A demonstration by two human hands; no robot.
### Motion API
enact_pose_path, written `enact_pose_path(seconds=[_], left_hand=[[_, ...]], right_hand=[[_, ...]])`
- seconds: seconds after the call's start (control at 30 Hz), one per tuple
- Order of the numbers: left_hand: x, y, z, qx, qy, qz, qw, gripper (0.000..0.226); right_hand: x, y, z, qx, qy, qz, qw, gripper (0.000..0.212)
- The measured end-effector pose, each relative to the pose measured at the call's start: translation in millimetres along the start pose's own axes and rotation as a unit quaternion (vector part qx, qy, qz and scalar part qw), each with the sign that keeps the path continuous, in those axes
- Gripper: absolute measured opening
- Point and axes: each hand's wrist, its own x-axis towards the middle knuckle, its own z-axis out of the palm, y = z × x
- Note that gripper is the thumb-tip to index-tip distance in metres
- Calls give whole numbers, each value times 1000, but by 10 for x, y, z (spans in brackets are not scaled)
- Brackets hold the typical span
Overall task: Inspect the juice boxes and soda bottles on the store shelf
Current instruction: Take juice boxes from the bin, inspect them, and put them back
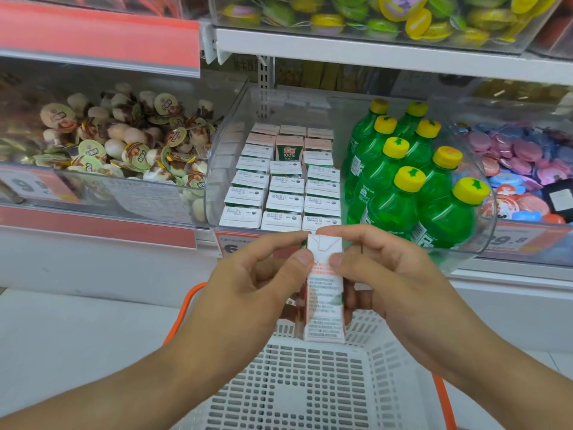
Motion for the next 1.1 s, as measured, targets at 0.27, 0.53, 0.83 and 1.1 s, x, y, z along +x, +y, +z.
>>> enact_pose_path(seconds=[0.27, 0.53, 0.83, 1.1], left_hand=[[-17, 26, -13, -15, 8, 13, 1000, 33], [-26, 34, 29, -35, 34, 25, 999, 34], [2, 55, -20, -15, 6, 14, 1000, 39], [0, 17, -23, -3, -23, 15, 1000, 51]], right_hand=[[9, 18, -12, 2, -30, -28, 999, 35], [-22, 46, -39, -11, -53, -50, 997, 56], [-13, 9, -66, -23, -64, -53, 996, 64], [1, -38, -71, 58, -28, 1, 998, 50]])
